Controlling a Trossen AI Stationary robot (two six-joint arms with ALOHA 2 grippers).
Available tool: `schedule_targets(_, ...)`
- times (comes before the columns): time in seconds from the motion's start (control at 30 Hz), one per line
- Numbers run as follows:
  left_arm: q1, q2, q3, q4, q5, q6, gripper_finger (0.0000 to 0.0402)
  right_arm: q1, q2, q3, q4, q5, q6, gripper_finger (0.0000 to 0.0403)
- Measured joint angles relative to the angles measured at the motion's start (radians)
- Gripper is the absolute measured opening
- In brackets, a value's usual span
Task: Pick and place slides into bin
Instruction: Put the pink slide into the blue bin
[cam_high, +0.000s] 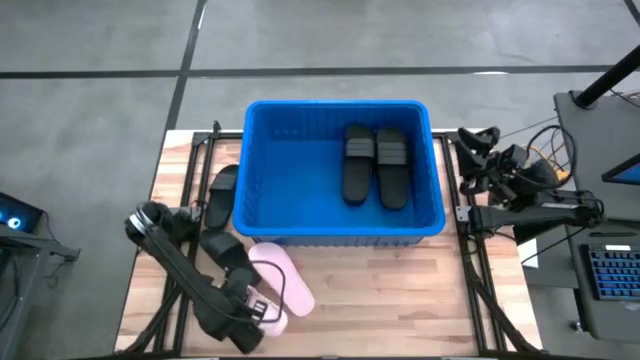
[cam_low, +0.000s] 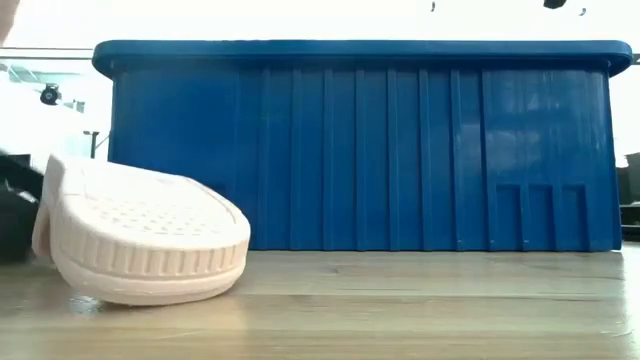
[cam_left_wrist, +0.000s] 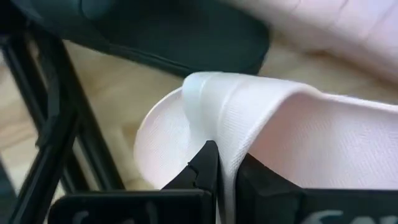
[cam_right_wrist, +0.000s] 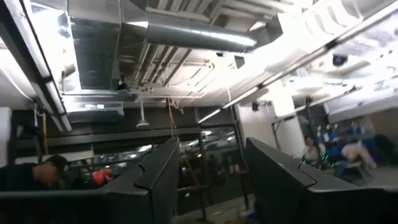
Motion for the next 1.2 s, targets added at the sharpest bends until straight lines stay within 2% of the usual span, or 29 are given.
schedule_targets(0.13, -0.001, -0.082, 0.0, 0.005, -0.121, 0.009, 0.0, 0.0, 0.001, 0.033, -0.005, 0.0, -0.057, 0.0176)
schedule_targets(0.3, 0.004, -0.173, 0.0, 0.029, -0.325, 0.111, 0.0, 0.0, 0.001, 0.066, -0.043, 0.0, -0.082, 0.0176)
schedule_targets(0.47, 0.012, -0.242, 0.0, 0.066, -0.447, 0.176, 0.0, 0.0, 0.001, 0.09, -0.087, 0.0, -0.083, 0.0176)
schedule_targets(0.7, 0.017, -0.287, 0.0, 0.214, -0.728, 0.353, 0.0, 0.0, 0.001, 0.09, -0.108, 0.003, -0.089, 0.0176)
schedule_targets(0.87, 0.028, -0.292, 0.0, 0.344, -0.872, 0.491, 0.0, 0.0, 0.002, 0.09, -0.113, 0.035, -0.085, 0.0176)
schedule_targets(1.0, 0.043, -0.292, 0.0, 0.465, -0.897, 0.59, 0.0, 0.0, 0.002, 0.09, -0.113, 0.035, -0.088, 0.0176)
schedule_targets(1.2, 0.075, -0.293, 0.0, 0.701, -0.927, 0.858, 0.0, 0.0, 0.002, 0.089, -0.113, 0.035, -0.088, 0.0176)
